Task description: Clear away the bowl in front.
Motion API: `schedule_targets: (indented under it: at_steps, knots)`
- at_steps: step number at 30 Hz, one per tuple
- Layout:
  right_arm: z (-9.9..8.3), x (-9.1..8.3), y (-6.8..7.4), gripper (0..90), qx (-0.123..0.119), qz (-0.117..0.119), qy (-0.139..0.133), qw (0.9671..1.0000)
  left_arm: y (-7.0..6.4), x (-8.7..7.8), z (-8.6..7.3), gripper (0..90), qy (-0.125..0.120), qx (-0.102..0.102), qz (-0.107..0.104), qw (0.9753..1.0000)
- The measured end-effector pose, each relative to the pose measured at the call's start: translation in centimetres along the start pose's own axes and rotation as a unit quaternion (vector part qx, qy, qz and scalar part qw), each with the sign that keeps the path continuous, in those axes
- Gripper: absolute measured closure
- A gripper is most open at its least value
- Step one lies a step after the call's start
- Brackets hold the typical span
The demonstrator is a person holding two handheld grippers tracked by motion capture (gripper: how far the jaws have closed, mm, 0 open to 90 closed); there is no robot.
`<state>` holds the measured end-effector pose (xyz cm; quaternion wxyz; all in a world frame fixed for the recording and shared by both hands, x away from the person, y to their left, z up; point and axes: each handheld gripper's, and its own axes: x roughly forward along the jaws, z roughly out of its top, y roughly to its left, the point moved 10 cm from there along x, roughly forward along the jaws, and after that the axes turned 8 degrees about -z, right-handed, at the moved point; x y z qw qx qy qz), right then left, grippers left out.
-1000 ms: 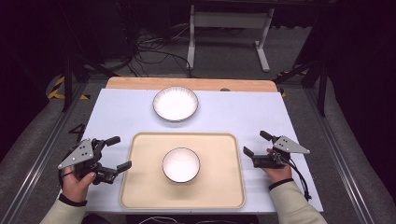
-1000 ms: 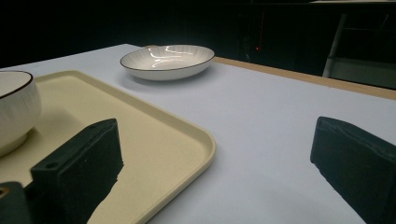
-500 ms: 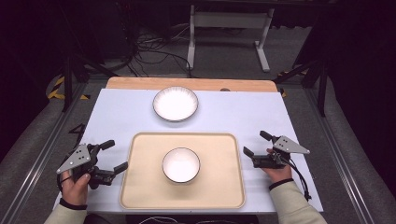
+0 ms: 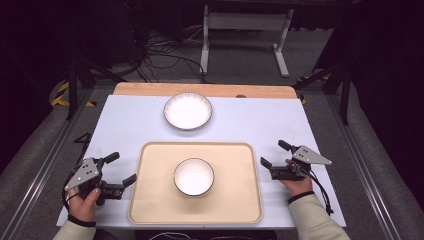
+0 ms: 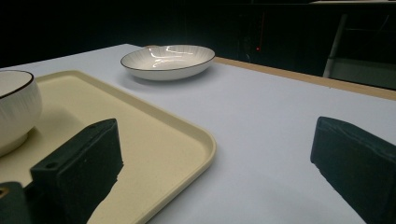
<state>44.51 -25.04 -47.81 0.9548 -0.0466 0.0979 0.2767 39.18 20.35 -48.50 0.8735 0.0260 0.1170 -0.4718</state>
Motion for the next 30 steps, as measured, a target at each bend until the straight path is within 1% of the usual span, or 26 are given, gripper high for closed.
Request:
schedule_targets:
  at_steps: [2,4,5,6,7,8,10,11,13,14,16,17,20,21,23,27,30]
  knots:
    - [0.0,0.0,0.0,2.3,0.0,0.0,0.001,1.0,0.0,0.1,-0.1,1.3,0.0,-0.005,-0.004,1.0]
    - [0.0,0.0,0.0,2.3,0.0,0.0,0.0,1.0,0.2,0.2,-0.3,0.9,-0.002,-0.01,-0.001,0.9999]
    - [0.0,0.0,0.0,2.3,-0.001,0.0,0.0,1.0,0.2,0.3,-0.4,0.8,0.0,-0.017,-0.002,0.9998]
    - [0.0,0.0,0.0,2.3,-0.001,0.0,0.0,1.0,0.3,0.6,-0.8,0.6,0.006,-0.035,-0.004,0.9993]
    - [0.0,0.0,0.0,2.3,0.0,-0.001,0.001,1.0,0.5,0.7,-1.1,0.1,0.012,-0.047,-0.001,0.9988]
    - [0.0,0.0,0.0,2.3,0.0,-0.001,0.001,1.0,0.6,0.7,-1.0,1.3,0.011,-0.051,0.004,0.9986]
    - [0.0,0.0,0.0,2.3,0.001,-0.001,0.001,1.0,0.6,0.7,-1.1,0.5,0.012,-0.049,0.007,0.9987]
    - [0.0,0.0,0.0,2.3,0.001,-0.001,0.0,1.0,0.6,0.8,-1.2,0.1,0.019,-0.042,0.01,0.9989]
    - [0.0,0.0,0.0,2.3,0.001,-0.001,0.0,1.0,0.5,0.9,-1.2,0.2,0.023,-0.041,0.013,0.9988]
    - [0.0,0.0,0.0,2.3,0.001,-0.001,0.0,1.0,0.5,1.1,-1.4,0.3,0.033,-0.039,0.02,0.9985]
    - [0.0,0.0,0.0,2.2,0.002,-0.001,0.0,1.0,0.5,1.4,-1.6,0.4,0.053,-0.031,0.025,0.9978]
    - [0.0,0.0,0.0,2.2,0.002,-0.001,0.0,1.0,0.4,1.5,-1.6,0.4,0.057,-0.023,0.021,0.9979]
    - [0.0,0.0,0.0,2.2,0.002,-0.001,0.0,1.0,0.4,1.4,-1.6,0.2,0.056,-0.023,0.018,0.998]
    - [0.0,0.0,0.0,2.2,0.001,-0.001,0.0,1.0,0.4,1.4,-1.5,0.3,0.047,-0.033,0.017,0.9982]
    - [0.0,0.0,0.0,2.2,0.001,-0.001,0.0,1.0,0.4,1.3,-1.5,0.3,0.046,-0.035,0.017,0.9982]
    - [0.0,0.0,0.0,2.2,0.001,-0.001,0.0,1.0,0.3,1.3,-1.5,0.3,0.048,-0.028,0.011,0.9984]
    - [0.0,0.0,0.0,2.2,0.001,-0.001,0.0,1.0,0.3,1.3,-1.5,0.2,0.047,-0.029,0.012,0.9984]
